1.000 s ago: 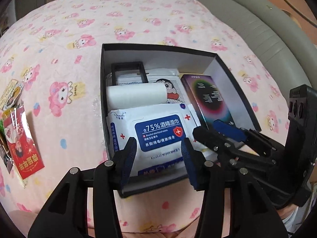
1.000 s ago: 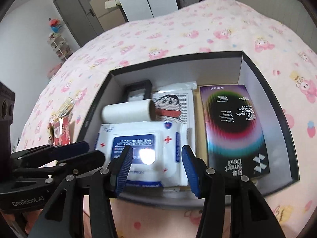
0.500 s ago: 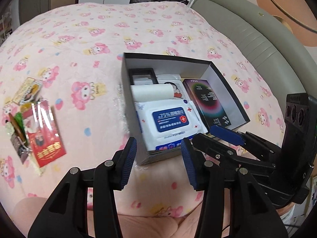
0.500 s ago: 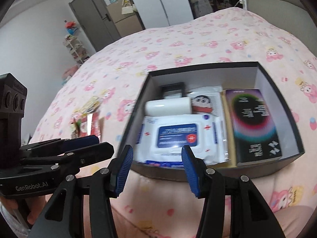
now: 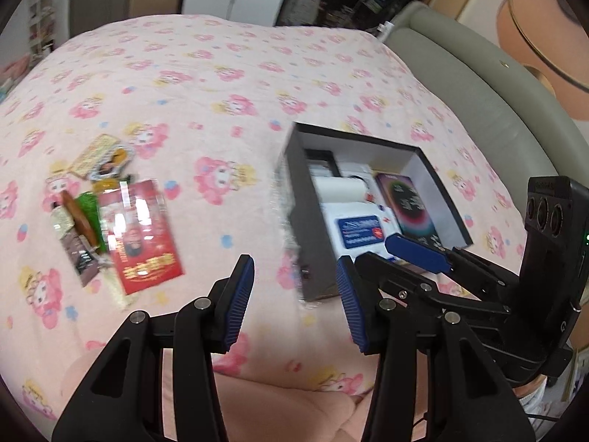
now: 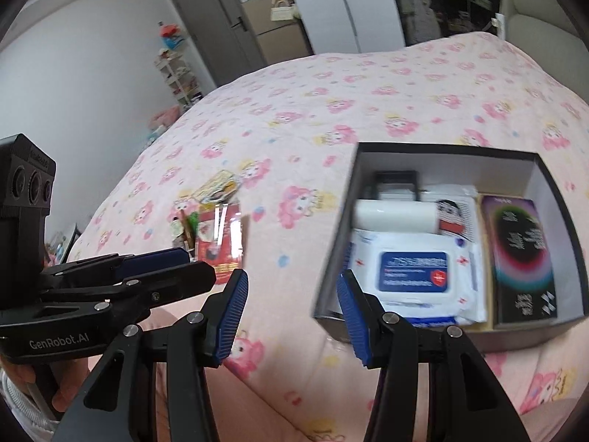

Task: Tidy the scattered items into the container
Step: 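Open both grippers and withdraw them from the box, then move both grippers to the red packet and close them on it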

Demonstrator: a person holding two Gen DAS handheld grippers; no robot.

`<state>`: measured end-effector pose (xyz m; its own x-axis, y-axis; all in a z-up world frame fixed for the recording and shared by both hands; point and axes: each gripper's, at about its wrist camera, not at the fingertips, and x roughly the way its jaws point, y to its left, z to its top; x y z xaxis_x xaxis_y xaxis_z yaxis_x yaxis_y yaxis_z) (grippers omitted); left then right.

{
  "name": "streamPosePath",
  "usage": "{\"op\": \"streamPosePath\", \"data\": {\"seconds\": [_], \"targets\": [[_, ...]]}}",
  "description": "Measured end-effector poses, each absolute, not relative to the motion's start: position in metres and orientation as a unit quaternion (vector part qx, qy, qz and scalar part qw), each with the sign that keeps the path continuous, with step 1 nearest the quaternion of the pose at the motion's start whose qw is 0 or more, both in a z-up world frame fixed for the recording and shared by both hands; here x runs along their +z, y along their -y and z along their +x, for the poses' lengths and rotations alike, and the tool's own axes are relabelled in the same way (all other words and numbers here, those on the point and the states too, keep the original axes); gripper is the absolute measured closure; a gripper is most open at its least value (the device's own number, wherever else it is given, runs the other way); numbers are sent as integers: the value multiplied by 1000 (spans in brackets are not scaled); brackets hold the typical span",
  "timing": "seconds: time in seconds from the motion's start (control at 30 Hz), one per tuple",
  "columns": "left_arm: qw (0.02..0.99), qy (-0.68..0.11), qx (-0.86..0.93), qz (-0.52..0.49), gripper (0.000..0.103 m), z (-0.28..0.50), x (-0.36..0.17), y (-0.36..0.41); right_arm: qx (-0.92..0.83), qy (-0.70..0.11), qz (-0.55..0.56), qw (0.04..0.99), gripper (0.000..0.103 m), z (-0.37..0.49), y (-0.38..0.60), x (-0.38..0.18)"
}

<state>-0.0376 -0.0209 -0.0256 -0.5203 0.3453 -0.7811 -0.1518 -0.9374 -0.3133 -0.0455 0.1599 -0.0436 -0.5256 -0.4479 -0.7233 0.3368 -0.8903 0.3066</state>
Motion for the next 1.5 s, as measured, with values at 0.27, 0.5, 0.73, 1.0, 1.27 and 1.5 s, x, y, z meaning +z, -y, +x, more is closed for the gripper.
{"op": "streamPosePath", "data": {"seconds": [0.27, 0.5, 0.73, 1.0, 1.27, 1.5], "targets": [[70, 161, 863, -473, 56, -27, -43, 93, -842, 20, 466, 270, 56, -55, -94, -56], [-5, 249, 839, -484, 56, -48, -66, 160, -825, 19, 488, 286, 56, -69, -51, -68], [-27, 317, 786, -531, 57, -114, -124, 176, -816, 4, 511, 271, 56, -96, -26, -96], [-91, 337, 768, -536, 56, -143, -155, 185, -796, 1, 546, 261, 56, -124, -4, -128], [-101, 360, 739, -560, 55, -157, -186, 192, -784, -4, 570, 246, 56, -159, 17, -169], [-37, 355, 727, -586, 48, -169, -194, 168, -767, 22, 585, 262, 56, -158, 6, -180]]}}
